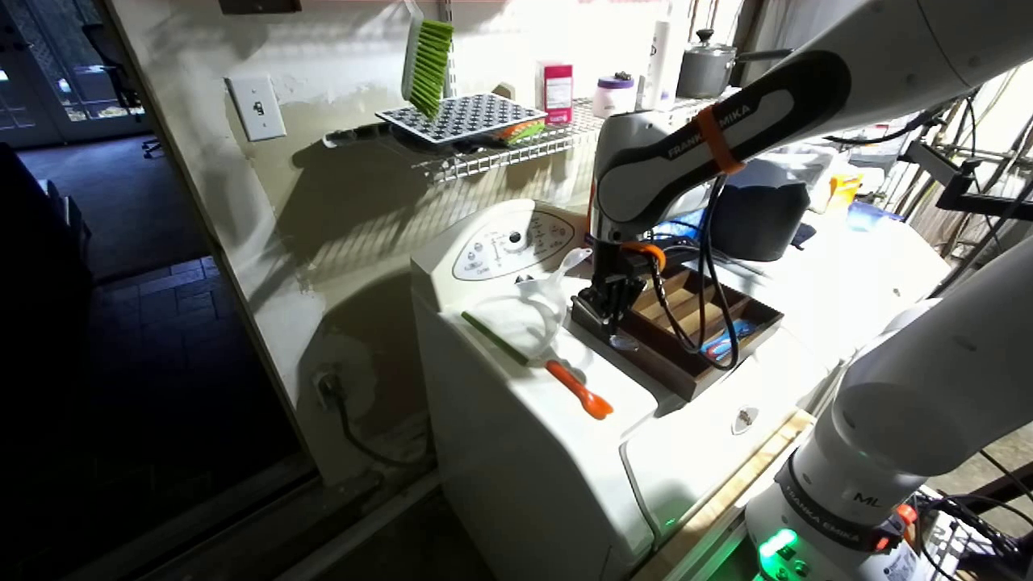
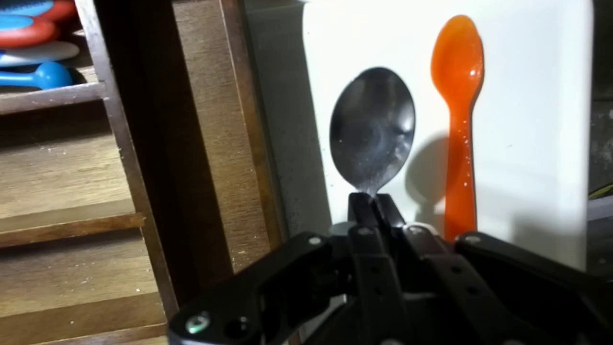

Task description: Put the spoons on the in the drawer that's on the table

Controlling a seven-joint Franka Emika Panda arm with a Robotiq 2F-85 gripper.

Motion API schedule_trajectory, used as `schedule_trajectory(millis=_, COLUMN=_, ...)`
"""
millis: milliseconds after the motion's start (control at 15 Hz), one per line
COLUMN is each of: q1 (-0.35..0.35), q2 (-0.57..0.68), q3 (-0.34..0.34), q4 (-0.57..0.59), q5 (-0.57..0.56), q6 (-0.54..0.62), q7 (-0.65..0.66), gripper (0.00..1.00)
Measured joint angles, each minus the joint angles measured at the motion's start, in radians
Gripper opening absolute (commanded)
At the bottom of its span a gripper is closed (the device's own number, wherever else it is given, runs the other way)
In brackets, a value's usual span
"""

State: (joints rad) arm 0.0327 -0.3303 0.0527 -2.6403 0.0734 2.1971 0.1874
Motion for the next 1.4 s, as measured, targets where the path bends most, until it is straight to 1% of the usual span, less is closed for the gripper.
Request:
schedule_trajectory(millis=200, q1=-0.004, q2=-0.006, q3=-0.001, q4=0.006, q5=-0.001, q6=-0.009, q7=0.0, gripper=0.07)
schedule_trajectory(millis=267, q1=-0.004, q2=-0.006, q3=-0.001, q4=0.006, q5=-0.001, q6=-0.009, q7=0.0, gripper=0.02)
schedule_trajectory(millis=667, q1=-0.006, q2=-0.006, q3=-0.004, q4=0.004, q5=-0.015, q6=-0.009, q7=-0.017, gripper=0.02)
schedule_trajectory(millis=867, q1=-0.018, q2=-0.013, q3=-0.024, q4=0.0, q5=-0.031, q6=-0.02, q7=-0.065, gripper=0.02)
schedule_trajectory(millis=1400, q1=-0.063, q2=-0.042, q3=-0.073, q4=-0.003, q5=-0.092, q6=-0.114, q7=-0.147, gripper=0.02)
